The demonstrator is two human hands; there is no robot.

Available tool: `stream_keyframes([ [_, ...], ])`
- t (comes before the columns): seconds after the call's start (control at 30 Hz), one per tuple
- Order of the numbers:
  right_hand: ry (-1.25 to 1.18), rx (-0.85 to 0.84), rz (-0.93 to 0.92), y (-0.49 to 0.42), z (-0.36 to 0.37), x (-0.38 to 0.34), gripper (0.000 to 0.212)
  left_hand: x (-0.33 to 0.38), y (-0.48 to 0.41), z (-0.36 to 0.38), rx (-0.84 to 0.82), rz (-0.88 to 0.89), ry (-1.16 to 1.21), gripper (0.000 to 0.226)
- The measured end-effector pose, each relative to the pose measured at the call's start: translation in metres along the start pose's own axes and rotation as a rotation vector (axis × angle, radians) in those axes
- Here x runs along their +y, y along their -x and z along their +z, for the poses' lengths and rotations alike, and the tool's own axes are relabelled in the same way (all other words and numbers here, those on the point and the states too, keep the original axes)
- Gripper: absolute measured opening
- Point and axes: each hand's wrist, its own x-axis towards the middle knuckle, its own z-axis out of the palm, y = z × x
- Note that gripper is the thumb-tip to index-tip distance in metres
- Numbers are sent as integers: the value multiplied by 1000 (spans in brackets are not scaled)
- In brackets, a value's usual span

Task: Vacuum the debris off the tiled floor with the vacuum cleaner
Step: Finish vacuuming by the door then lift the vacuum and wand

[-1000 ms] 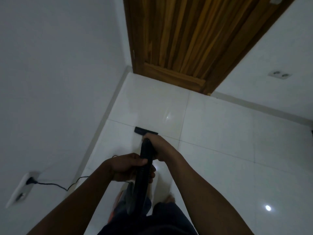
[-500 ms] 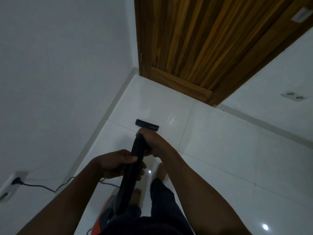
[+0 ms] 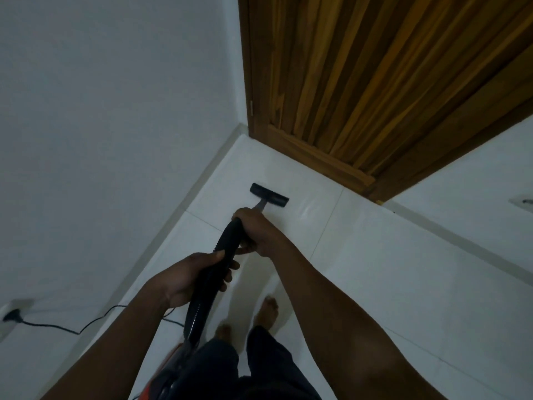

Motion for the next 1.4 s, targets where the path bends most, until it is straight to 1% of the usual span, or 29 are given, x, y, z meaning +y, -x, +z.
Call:
stream_keyframes([
  [0.07, -11, 1, -2, -4, -4, -4, 11, 4, -2, -3, -14, 10, -1, 82],
  [0.27, 15, 35, 91, -27, -1, -25, 14, 22, -11, -7, 34, 61, 25, 88],
  [0.33, 31, 29, 119, -34, 4, -35, 11, 28, -14, -15, 41, 67, 45, 87],
  [0.53, 30, 16, 166, -64, 18, -74, 14, 55, -33, -57, 101, 63, 47, 84],
  [0.67, 13, 62, 143, -98, 21, -102, 19, 89, -56, -78, 129, 12, 7, 88],
  [0.77, 17, 63, 125, -118, 21, -128, 21, 115, -71, -95, 115, 32, 3, 88],
  [0.93, 12, -23, 64, -136, 28, -164, 22, 153, -84, -133, 29, 49, -2, 79],
  [1.07, 6, -99, -10, -147, 31, -193, 36, 182, -94, -147, 30, 81, 1, 80],
  [1.1, -1, -101, -17, -153, 32, -202, 36, 191, -97, -151, 46, 90, 1, 81],
  [1.2, -17, -65, -29, -168, 28, -224, 23, 218, -110, -156, 126, 88, -52, 90],
  [1.23, -6, -53, -30, -174, 26, -234, 21, 228, -115, -157, 140, 87, -79, 92],
  [1.4, 23, -68, -17, -187, 9, -277, 30, 268, -132, -162, 121, 166, -137, 94],
])
